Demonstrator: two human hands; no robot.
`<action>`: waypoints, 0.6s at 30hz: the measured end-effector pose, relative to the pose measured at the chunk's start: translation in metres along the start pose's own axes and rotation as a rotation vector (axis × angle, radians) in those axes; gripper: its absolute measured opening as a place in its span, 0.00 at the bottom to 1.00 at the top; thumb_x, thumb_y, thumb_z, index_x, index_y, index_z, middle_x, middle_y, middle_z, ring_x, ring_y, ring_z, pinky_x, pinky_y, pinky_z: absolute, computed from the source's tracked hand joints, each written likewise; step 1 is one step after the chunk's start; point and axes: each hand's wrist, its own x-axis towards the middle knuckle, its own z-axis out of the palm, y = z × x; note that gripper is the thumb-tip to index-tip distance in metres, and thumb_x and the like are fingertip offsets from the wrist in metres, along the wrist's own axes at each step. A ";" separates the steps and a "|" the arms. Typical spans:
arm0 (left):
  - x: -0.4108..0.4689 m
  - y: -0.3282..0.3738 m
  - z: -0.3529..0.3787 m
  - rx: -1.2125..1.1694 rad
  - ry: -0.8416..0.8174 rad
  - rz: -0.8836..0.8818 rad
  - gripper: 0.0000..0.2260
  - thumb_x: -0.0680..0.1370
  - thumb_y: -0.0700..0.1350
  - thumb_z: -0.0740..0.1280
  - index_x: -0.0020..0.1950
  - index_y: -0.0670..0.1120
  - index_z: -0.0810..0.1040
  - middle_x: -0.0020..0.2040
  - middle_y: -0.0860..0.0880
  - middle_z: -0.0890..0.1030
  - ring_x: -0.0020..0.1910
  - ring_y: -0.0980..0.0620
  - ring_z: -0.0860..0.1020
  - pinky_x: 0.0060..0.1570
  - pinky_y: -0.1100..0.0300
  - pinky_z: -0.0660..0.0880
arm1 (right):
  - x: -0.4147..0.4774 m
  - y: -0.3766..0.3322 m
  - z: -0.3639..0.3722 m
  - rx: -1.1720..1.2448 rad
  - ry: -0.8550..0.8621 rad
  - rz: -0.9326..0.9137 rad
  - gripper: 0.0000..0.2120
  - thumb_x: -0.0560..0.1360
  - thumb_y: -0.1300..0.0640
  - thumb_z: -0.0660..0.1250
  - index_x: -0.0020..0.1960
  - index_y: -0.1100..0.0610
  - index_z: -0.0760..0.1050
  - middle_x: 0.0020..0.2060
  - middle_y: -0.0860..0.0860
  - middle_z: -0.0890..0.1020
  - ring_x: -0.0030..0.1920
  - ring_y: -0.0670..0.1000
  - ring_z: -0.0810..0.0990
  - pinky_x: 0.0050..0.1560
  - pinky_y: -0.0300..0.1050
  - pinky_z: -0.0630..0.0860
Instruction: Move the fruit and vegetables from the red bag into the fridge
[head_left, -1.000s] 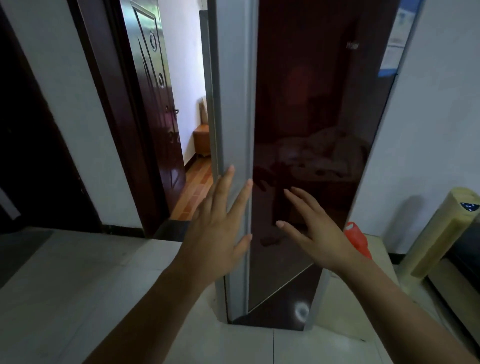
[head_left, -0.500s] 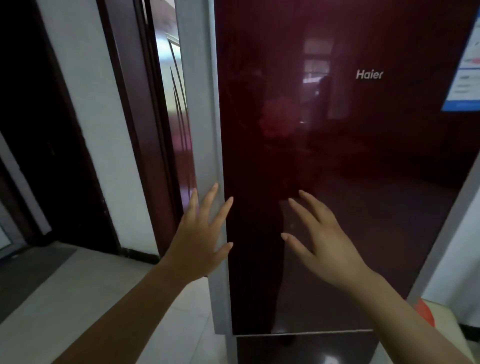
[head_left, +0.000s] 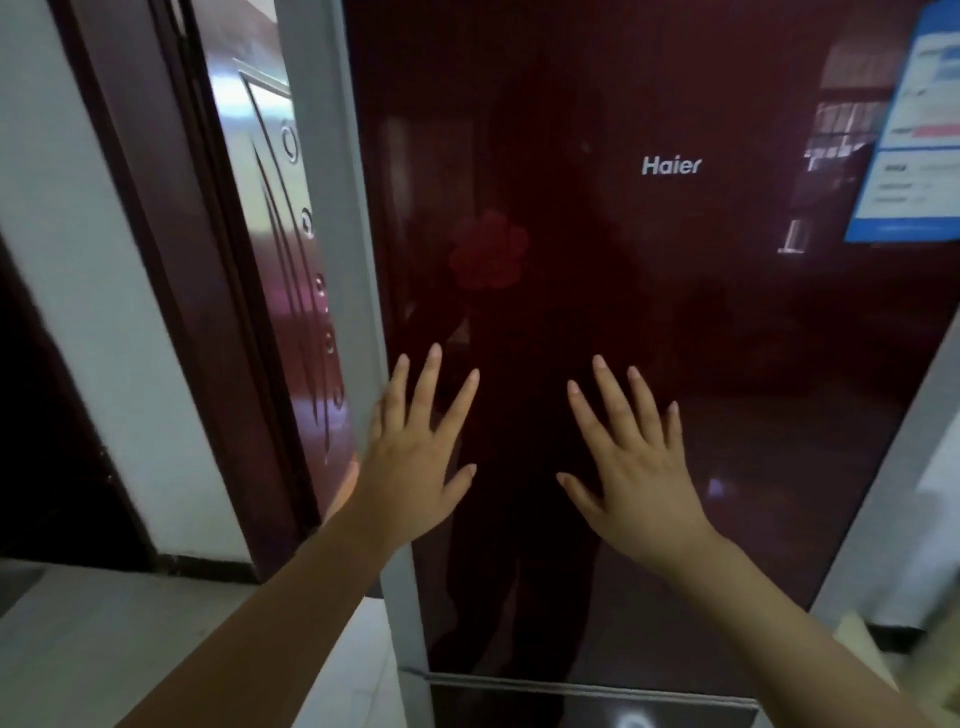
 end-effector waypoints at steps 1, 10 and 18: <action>0.001 0.001 0.004 0.002 0.014 -0.005 0.39 0.71 0.60 0.62 0.77 0.51 0.48 0.77 0.41 0.44 0.74 0.35 0.45 0.65 0.39 0.54 | 0.001 0.001 0.001 -0.009 -0.008 -0.004 0.40 0.72 0.43 0.64 0.76 0.49 0.45 0.76 0.48 0.38 0.75 0.55 0.37 0.69 0.65 0.46; 0.002 -0.001 0.016 -0.015 0.072 -0.012 0.36 0.72 0.63 0.54 0.77 0.51 0.49 0.77 0.41 0.44 0.74 0.37 0.43 0.64 0.36 0.53 | 0.000 0.004 0.002 0.027 -0.021 -0.025 0.36 0.74 0.43 0.62 0.76 0.47 0.50 0.75 0.47 0.37 0.74 0.53 0.33 0.69 0.63 0.42; -0.005 0.008 -0.006 -0.138 0.016 -0.029 0.35 0.74 0.61 0.59 0.76 0.55 0.47 0.77 0.43 0.42 0.75 0.40 0.42 0.67 0.37 0.56 | -0.011 0.009 -0.015 0.204 -0.034 -0.073 0.35 0.76 0.42 0.60 0.76 0.47 0.47 0.75 0.46 0.39 0.74 0.49 0.34 0.72 0.53 0.46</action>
